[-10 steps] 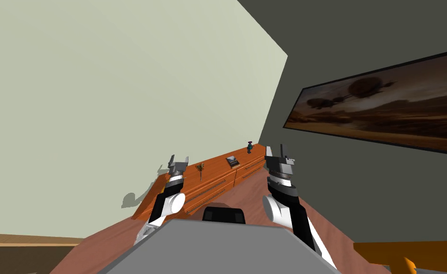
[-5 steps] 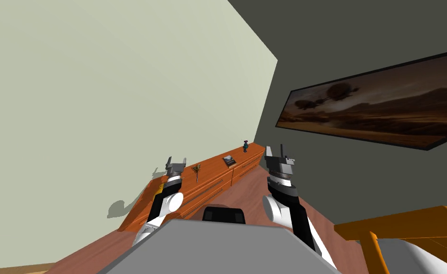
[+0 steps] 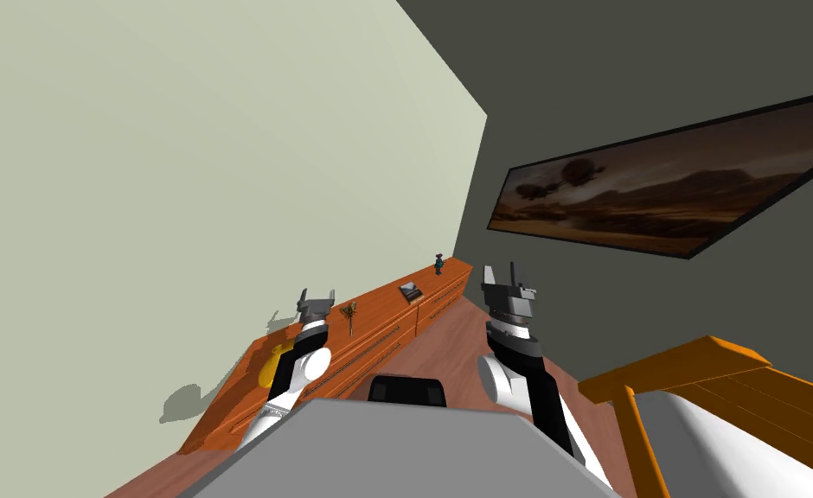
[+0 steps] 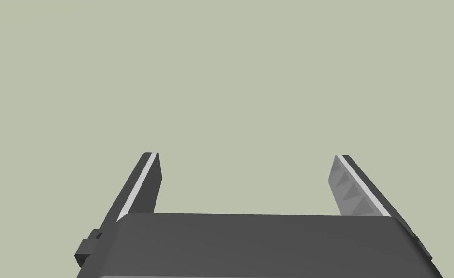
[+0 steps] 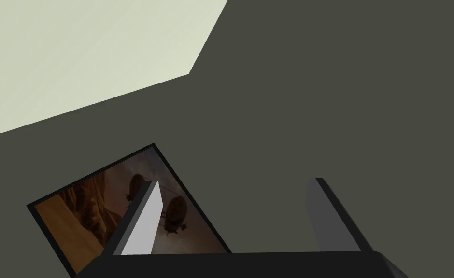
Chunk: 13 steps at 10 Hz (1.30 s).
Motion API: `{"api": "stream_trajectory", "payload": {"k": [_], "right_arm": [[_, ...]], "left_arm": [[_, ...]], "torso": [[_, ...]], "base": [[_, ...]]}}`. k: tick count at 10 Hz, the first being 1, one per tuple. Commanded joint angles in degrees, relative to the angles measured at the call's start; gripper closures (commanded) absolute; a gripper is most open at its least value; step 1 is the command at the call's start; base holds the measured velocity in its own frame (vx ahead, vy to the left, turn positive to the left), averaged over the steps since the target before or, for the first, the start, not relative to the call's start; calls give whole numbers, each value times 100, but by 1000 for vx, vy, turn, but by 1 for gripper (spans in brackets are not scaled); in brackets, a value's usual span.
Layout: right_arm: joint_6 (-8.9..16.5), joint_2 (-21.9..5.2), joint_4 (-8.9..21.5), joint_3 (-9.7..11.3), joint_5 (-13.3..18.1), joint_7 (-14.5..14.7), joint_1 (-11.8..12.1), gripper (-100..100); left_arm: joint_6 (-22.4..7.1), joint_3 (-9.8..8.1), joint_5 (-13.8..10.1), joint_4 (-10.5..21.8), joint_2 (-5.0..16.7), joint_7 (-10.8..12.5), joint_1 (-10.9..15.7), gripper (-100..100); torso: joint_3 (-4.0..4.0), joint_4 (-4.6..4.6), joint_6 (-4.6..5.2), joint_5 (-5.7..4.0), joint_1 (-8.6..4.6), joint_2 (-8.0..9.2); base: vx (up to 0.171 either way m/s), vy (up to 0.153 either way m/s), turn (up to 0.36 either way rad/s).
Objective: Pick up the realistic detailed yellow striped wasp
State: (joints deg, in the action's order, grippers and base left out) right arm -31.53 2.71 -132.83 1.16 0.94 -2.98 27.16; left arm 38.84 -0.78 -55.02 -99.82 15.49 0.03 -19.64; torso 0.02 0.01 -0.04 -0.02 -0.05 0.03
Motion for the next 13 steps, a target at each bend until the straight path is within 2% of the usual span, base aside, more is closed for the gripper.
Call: {"api": "stream_trajectory", "payload": {"k": [1,2,3,6,7,10,11,13], "right_arm": [[0,0,0,0,0,0,0,0],[0,0,0,0,0,0,1,0],[0,0,0,0,0,0,0,0],[0,0,0,-1,0,0,1,0],[0,0,0,-1,0,0,1,0],[0,0,0,-1,0,0,1,0],[0,0,0,-1,0,0,1,0],[0,0,0,-1,0,0,1,0]], "left_arm": [[-7,-13,-286,-7,4,-40,-4,-100],[-7,-13,-380,-7,4,-40,-4,-100],[98,-50,-591,269,124,-146,81,-100],[98,-50,-1016,269,124,-146,81,-100],[199,-84,-1234,540,236,-257,163,-100],[199,-84,-1663,551,236,-257,163,-100],[296,-116,-1852,838,337,-372,241,-100],[296,-116,-2209,838,337,-372,241,-100]], "torso": [[0,0,0,0,0,0],[0,0,-3,1,3,0],[0,0,-2,1,6,0],[0,0,-3,1,4,0],[0,0,-3,1,6,1],[-1,-1,-4,1,5,-2],[0,0,-3,1,8,0],[-2,-1,-4,0,1,-4]], "base": [[0,-15,17],[3,-7,32],[6,-29,-333],[2,-15,-47],[7,-33,-309],[6,-13,-53],[11,-28,-376],[11,-17,-61]]}}
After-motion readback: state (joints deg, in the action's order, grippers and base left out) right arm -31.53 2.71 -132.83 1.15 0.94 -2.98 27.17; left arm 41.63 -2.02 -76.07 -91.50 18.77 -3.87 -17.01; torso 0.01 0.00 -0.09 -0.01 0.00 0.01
